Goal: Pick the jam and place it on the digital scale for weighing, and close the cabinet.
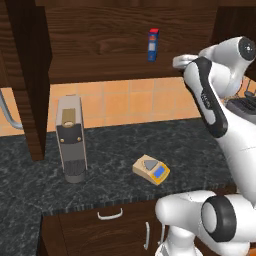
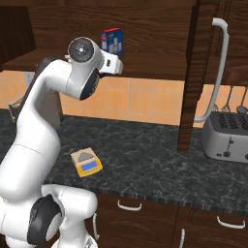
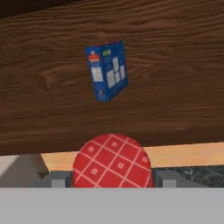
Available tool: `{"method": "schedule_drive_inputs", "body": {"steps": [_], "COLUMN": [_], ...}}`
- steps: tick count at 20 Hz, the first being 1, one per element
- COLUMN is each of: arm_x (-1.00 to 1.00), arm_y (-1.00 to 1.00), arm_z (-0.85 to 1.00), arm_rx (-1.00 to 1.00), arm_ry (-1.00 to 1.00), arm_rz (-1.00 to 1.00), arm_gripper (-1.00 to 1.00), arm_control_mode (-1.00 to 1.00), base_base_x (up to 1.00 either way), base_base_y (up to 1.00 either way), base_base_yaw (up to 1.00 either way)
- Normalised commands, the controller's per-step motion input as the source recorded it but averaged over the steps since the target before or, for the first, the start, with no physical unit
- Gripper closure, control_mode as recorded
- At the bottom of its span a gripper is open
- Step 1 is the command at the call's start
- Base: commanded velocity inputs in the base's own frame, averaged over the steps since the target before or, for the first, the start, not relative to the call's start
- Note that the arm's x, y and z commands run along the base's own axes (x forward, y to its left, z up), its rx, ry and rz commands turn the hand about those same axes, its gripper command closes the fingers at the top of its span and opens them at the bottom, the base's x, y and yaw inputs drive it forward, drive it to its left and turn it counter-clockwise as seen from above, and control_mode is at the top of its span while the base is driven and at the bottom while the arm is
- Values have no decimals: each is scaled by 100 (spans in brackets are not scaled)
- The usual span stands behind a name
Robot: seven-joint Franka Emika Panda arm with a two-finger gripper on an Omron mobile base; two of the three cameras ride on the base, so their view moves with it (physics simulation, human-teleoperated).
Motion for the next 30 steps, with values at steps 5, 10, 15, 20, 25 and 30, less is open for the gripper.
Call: {"method": "schedule_drive_inputs", "body": {"steps": [5,10,15,20,25,30], "arm_x": [-100,-88,-37,-5,25,61], "arm_y": [-4,16,58,91,54,-7], "arm_z": [-74,-100,-100,-100,-81,-47], "arm_rx": [3,0,0,-19,-25,-5], "arm_ry": [2,2,3,-13,-2,1], "arm_rz": [42,67,67,43,19,1], "arm_gripper": [100,100,100,100,100,100], "arm_control_mode": [-100,-100,-100,-100,-100,-100], "base_base_x": [0,0,0,0,0,0], "base_base_y": [0,0,0,0,0,0], "base_base_yaw": [0,0,0,0,0,0]}}
